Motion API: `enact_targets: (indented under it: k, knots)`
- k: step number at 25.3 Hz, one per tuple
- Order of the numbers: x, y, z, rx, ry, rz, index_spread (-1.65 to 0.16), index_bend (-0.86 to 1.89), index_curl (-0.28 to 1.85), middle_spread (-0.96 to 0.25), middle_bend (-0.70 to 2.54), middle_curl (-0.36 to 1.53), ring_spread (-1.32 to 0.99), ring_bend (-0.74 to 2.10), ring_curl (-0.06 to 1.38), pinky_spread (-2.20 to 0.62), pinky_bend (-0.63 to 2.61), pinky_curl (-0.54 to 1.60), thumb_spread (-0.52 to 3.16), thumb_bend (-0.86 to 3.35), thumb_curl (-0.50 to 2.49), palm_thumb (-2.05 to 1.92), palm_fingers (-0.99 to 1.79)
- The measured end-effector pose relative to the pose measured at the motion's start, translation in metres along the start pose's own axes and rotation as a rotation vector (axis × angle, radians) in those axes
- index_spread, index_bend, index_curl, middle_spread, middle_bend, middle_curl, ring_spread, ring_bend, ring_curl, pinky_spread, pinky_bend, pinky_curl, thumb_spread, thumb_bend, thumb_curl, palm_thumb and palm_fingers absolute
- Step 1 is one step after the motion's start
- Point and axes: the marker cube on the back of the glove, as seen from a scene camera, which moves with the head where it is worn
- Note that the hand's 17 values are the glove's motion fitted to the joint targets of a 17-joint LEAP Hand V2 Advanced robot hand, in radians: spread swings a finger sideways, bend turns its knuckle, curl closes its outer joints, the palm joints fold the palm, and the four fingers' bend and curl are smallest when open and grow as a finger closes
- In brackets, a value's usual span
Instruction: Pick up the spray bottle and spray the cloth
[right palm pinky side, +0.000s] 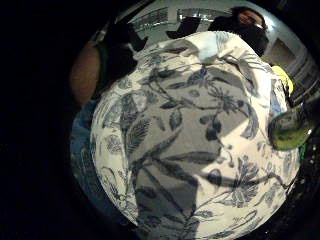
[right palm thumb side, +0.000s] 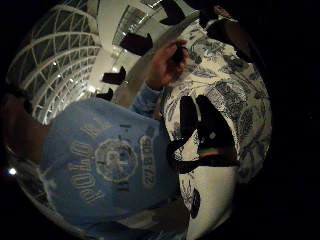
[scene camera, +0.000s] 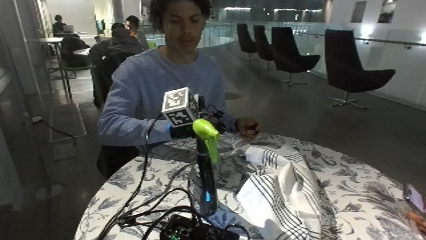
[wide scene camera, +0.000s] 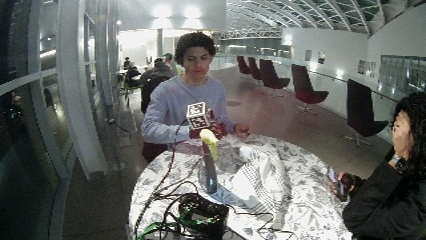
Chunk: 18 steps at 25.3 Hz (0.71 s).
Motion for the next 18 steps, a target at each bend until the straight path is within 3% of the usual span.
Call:
enact_targets:
  k: [10,18]
  knots:
    - [0.074,0.052,-0.062,0.426,-0.574,0.323,-0.37,0.1,0.26,-0.03,0.28,0.33,0.01,0.4,0.31,0.21,0.24,0.27,1.17,0.17,0.32,0.61,0.7]
    - [0.098,0.079,-0.083,0.592,-0.672,0.461,-0.37,0.12,0.25,-0.02,0.28,0.35,0.02,0.4,0.32,0.21,0.24,0.29,1.17,0.11,0.33,0.62,0.72]
